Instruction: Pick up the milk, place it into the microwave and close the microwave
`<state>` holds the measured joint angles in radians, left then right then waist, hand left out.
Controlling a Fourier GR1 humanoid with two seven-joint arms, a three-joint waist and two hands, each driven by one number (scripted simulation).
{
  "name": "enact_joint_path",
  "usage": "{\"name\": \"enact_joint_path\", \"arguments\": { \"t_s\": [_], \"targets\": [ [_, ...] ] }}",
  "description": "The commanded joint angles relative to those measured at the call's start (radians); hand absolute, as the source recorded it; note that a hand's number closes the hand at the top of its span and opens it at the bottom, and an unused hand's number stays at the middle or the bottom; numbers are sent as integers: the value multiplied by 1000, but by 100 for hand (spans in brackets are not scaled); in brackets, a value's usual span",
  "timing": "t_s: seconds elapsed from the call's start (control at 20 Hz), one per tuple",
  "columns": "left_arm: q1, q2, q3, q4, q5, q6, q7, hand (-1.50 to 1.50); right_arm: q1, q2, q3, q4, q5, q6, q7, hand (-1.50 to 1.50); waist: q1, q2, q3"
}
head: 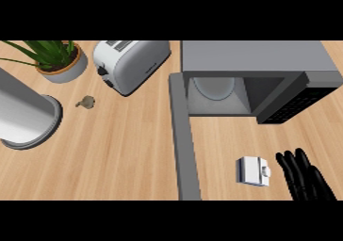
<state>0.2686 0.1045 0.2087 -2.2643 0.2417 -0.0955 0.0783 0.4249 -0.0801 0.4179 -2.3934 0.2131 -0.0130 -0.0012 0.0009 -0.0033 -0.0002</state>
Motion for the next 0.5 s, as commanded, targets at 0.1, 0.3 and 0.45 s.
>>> {"name": "enact_joint_path", "arguments": {
  "t_s": [0.1, 0.3, 0.45],
  "targets": [
    [67, -20, 35, -45, 38, -51, -14, -150, 84, -41, -37, 22, -10, -19, -62, -150, -2, 1, 0],
    [83, -11, 74, -41, 81, -96, -4, -150, 82, -1, -8, 190, 17, -69, -188, -150, -1, 1, 1],
    [136, 6, 152, -138, 179, -114, 60, -150, 93, -11, -11, 189, 8, -67, -173, -150, 3, 1, 0]
  ]
}}
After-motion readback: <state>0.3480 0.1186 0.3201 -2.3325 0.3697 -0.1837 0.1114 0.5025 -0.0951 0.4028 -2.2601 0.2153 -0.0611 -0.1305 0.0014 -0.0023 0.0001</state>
